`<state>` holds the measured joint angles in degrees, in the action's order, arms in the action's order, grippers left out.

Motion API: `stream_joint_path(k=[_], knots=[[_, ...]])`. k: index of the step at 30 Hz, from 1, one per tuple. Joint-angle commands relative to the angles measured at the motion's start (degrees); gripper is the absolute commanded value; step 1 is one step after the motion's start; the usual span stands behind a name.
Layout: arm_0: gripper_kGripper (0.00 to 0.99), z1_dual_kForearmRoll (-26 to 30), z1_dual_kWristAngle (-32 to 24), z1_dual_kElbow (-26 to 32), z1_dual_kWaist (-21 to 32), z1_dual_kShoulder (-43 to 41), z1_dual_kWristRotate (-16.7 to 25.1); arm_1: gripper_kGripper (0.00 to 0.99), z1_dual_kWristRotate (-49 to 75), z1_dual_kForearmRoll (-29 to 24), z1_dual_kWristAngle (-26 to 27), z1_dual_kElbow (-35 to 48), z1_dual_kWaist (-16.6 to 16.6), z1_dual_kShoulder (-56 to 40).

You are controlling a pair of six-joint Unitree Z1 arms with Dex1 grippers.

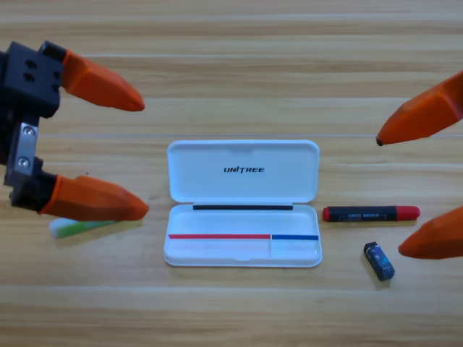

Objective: Clean up eraser and pencils

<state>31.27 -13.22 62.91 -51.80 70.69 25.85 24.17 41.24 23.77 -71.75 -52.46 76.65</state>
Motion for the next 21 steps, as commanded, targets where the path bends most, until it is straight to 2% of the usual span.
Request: stream_joint_path(k=[1, 12, 17, 21], knots=[[0.977, 0.6, 0.0, -0.2, -1.1, 1.7, 0.5, 0.983, -0.4, 0.7, 0.3, 1.7, -1.8, 2.9], [0.974, 1.6, 0.8, 0.1, -1.1, 1.5, 0.8, 0.983, -1.5, 0.7, 0.3, 2.1, -1.8, 1.2], [0.971, 4.7, 11.3, 3.0, -1.1, 2.0, 1.7, 0.985, -4.6, 0.3, -1.2, 2.3, -1.5, 1.1], [0.969, 11.7, 15.7, 9.1, -1.1, 4.8, 3.0, 0.988, -11.6, 0.2, -8.2, 2.2, 0.9, 3.7]])
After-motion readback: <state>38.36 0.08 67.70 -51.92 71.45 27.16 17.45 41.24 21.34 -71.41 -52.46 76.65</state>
